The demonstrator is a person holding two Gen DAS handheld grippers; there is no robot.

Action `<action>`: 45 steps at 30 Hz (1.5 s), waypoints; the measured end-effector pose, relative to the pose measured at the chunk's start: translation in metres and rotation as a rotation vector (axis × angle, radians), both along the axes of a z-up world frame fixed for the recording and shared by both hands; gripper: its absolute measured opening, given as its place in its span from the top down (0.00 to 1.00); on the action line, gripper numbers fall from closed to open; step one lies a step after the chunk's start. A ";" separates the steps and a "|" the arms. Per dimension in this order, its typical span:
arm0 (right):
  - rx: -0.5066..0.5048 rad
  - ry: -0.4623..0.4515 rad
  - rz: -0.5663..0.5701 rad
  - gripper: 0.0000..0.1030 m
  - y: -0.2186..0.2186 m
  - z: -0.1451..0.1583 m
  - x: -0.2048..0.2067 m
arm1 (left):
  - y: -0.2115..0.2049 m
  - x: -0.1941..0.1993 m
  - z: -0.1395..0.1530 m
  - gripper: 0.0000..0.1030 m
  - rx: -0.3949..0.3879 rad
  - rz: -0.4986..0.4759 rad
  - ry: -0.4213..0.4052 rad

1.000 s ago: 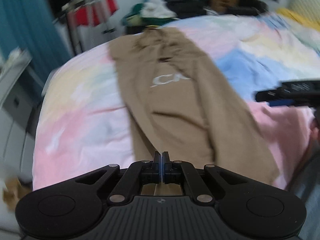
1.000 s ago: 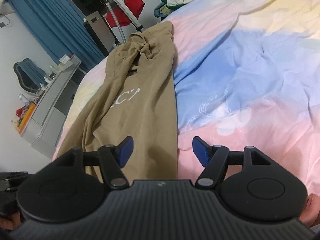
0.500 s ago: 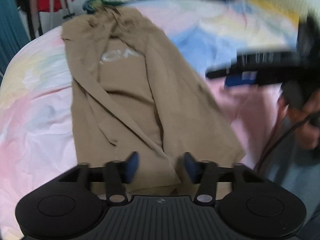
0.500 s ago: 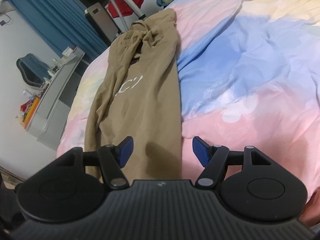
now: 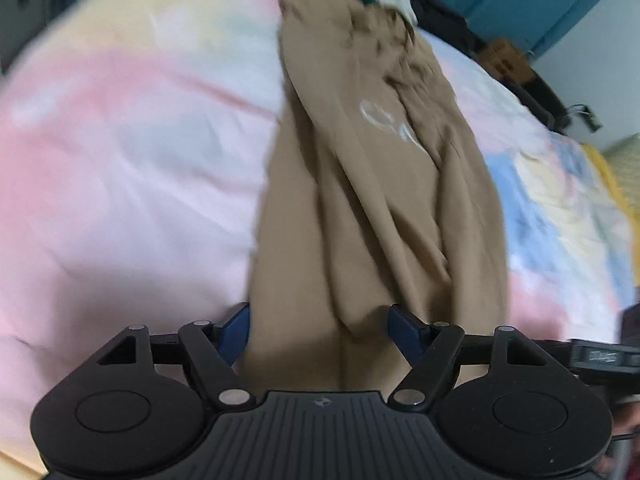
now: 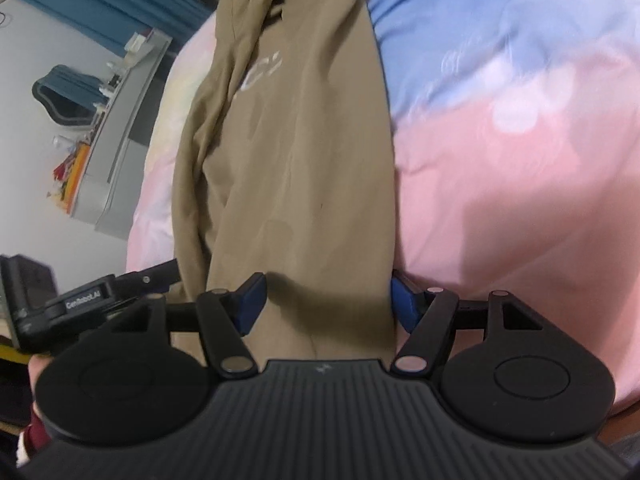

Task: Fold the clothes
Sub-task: 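Grasp the strip's hem end with the left gripper and fold it toward the collar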

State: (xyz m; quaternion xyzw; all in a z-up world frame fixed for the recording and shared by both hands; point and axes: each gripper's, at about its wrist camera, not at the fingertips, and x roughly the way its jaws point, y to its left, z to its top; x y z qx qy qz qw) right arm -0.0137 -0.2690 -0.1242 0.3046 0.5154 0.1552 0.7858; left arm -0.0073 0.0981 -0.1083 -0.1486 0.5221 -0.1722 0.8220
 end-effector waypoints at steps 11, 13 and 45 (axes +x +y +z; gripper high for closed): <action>-0.210 -0.085 0.213 0.47 0.058 0.015 -0.020 | -0.015 -0.016 -0.009 0.55 0.023 -0.137 -0.001; -0.298 -0.120 0.241 0.71 0.068 0.019 -0.026 | -0.016 -0.020 -0.011 0.69 0.044 -0.140 -0.004; -0.046 -0.420 0.107 0.90 -0.039 0.140 -0.150 | -0.022 -0.194 0.099 0.92 -0.219 -0.102 -0.303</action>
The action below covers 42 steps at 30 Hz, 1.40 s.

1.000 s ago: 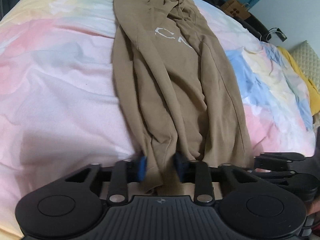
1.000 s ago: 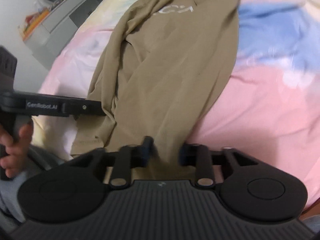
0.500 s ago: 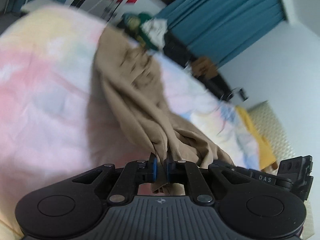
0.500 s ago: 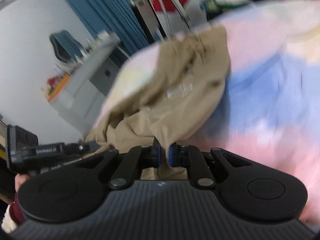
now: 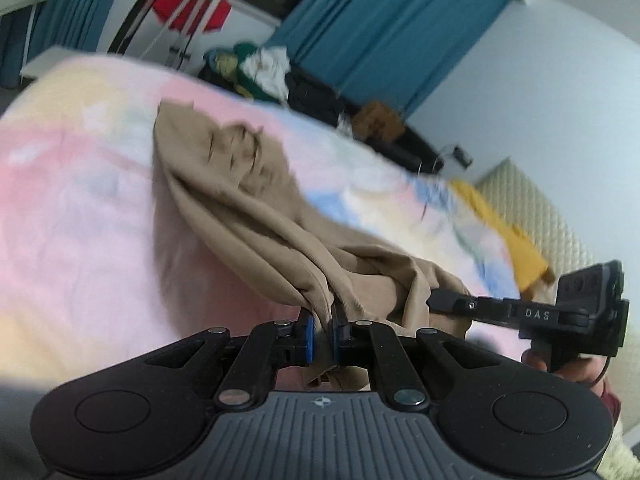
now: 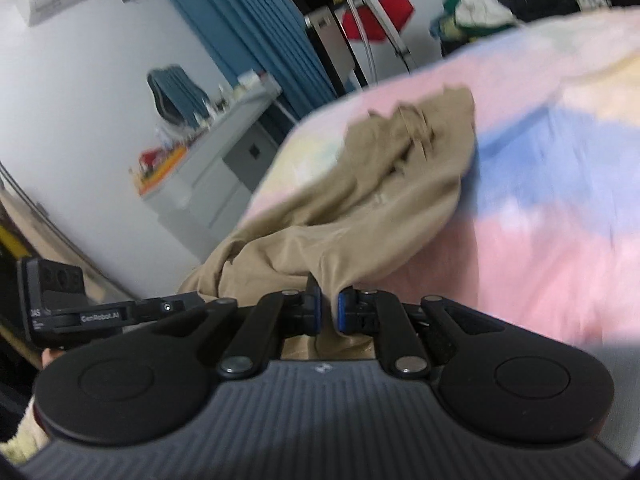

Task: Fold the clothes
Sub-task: 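Grasp the strip's hem end with the left gripper and fold it toward the collar, then release the folded hem onto the shirt and withdraw the left gripper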

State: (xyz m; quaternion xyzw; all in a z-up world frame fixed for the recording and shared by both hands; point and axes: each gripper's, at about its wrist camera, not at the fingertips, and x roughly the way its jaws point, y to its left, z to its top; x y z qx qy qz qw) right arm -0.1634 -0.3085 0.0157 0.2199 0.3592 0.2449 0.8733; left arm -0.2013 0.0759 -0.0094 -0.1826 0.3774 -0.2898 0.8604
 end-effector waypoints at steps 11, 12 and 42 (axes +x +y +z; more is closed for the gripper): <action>0.010 -0.131 -0.067 0.89 0.010 0.028 0.065 | 0.010 0.080 0.041 0.91 -0.048 0.075 -0.123; 0.007 -0.150 -0.077 0.89 0.011 0.034 0.080 | 0.007 0.096 0.048 0.91 -0.043 0.085 -0.142; -0.151 0.022 -0.182 0.45 0.037 -0.100 0.330 | -0.054 0.353 -0.064 0.50 0.303 0.170 -0.094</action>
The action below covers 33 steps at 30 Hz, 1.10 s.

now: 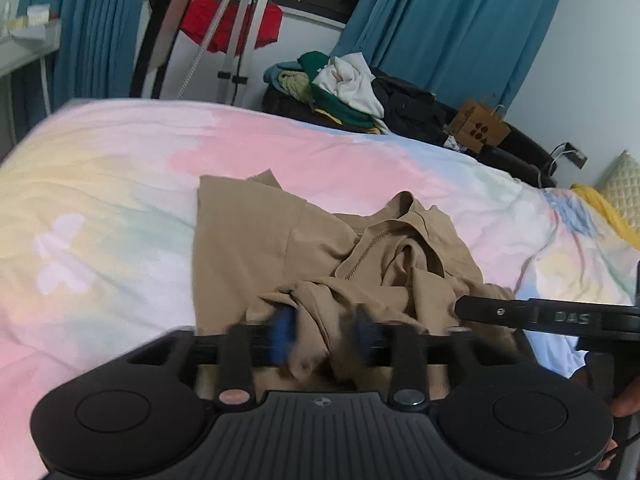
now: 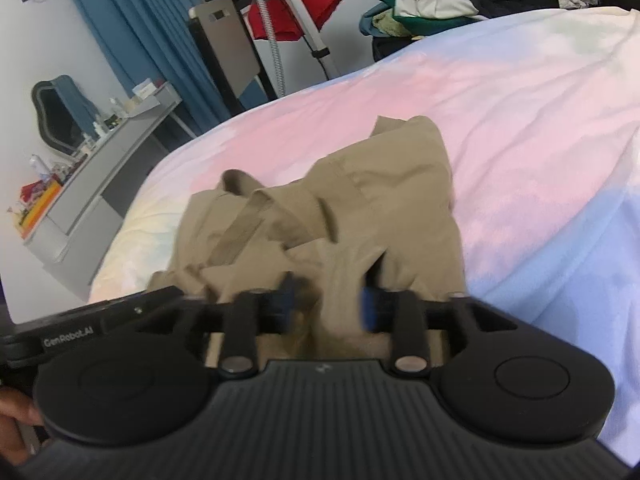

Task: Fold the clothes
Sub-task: 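Release the folded hem onto the shirt and withdraw the left gripper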

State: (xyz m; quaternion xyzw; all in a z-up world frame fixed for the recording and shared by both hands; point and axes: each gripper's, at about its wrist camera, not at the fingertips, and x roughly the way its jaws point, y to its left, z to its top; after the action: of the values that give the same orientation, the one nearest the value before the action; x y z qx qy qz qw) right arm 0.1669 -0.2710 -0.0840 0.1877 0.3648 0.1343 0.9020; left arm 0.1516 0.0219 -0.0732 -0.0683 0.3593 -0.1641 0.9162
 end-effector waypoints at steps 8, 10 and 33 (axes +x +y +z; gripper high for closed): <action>-0.136 -0.130 0.008 0.23 0.015 0.034 -0.061 | -0.017 -0.083 0.043 0.21 0.058 0.047 -0.077; -0.160 -0.160 0.011 0.23 0.017 0.044 -0.080 | -0.023 -0.105 0.053 0.18 0.088 0.043 -0.106; -0.267 -0.276 -0.055 0.23 0.026 0.066 -0.183 | -0.015 -0.223 0.074 0.04 0.131 0.106 -0.250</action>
State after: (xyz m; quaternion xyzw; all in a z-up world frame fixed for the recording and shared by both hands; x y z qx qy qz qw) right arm -0.0159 -0.2449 -0.0181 0.0561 0.2469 0.0843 0.9637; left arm -0.0715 0.0074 0.0012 -0.0062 0.2482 -0.0986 0.9637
